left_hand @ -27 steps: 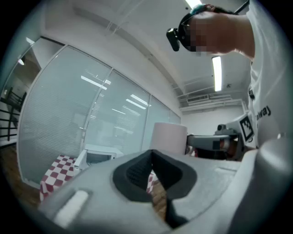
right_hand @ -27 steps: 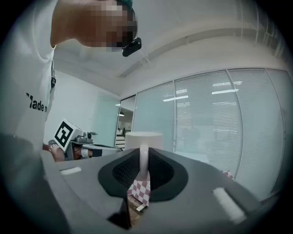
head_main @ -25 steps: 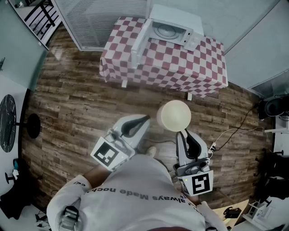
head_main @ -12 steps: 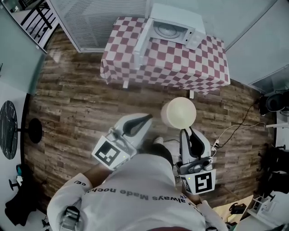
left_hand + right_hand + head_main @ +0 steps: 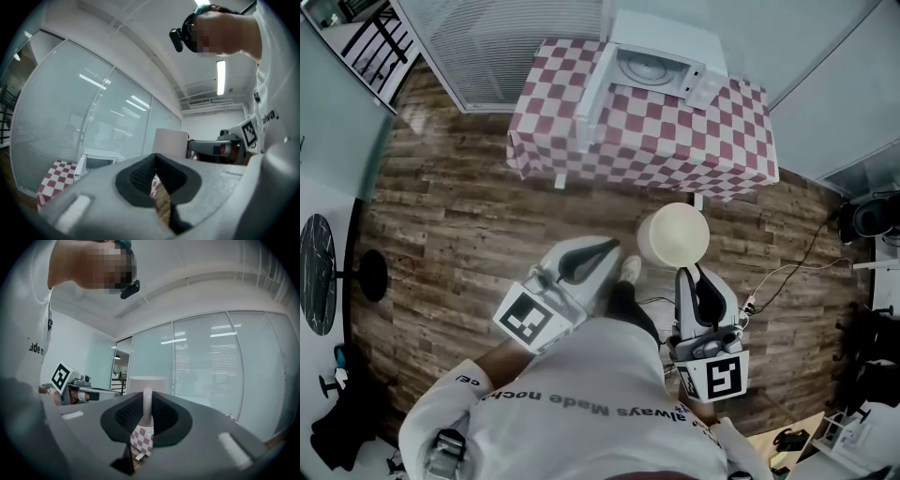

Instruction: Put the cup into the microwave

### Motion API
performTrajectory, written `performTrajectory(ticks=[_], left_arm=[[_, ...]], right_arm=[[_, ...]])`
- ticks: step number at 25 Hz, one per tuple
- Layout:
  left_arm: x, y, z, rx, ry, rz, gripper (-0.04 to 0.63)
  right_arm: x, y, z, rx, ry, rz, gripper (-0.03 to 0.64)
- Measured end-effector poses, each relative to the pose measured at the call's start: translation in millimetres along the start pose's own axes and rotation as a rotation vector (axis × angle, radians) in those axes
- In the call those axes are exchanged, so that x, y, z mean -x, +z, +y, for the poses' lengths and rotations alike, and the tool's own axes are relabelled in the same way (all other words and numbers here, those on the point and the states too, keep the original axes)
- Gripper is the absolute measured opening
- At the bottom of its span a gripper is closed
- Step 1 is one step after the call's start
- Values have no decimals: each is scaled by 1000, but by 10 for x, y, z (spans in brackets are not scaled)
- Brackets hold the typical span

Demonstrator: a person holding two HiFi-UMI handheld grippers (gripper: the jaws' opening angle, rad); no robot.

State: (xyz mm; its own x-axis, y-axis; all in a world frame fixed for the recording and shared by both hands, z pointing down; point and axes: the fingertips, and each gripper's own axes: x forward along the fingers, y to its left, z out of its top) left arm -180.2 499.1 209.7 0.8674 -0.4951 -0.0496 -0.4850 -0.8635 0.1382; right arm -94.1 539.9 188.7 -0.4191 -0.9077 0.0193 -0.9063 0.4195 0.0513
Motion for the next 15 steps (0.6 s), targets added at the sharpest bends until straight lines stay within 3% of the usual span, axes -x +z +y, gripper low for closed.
performTrajectory(ticks=[15], left_arm=[[-1195,-35,496,-6,18,4,5]], right_arm=[[-636,-25,-1074,10,49,-16,38]])
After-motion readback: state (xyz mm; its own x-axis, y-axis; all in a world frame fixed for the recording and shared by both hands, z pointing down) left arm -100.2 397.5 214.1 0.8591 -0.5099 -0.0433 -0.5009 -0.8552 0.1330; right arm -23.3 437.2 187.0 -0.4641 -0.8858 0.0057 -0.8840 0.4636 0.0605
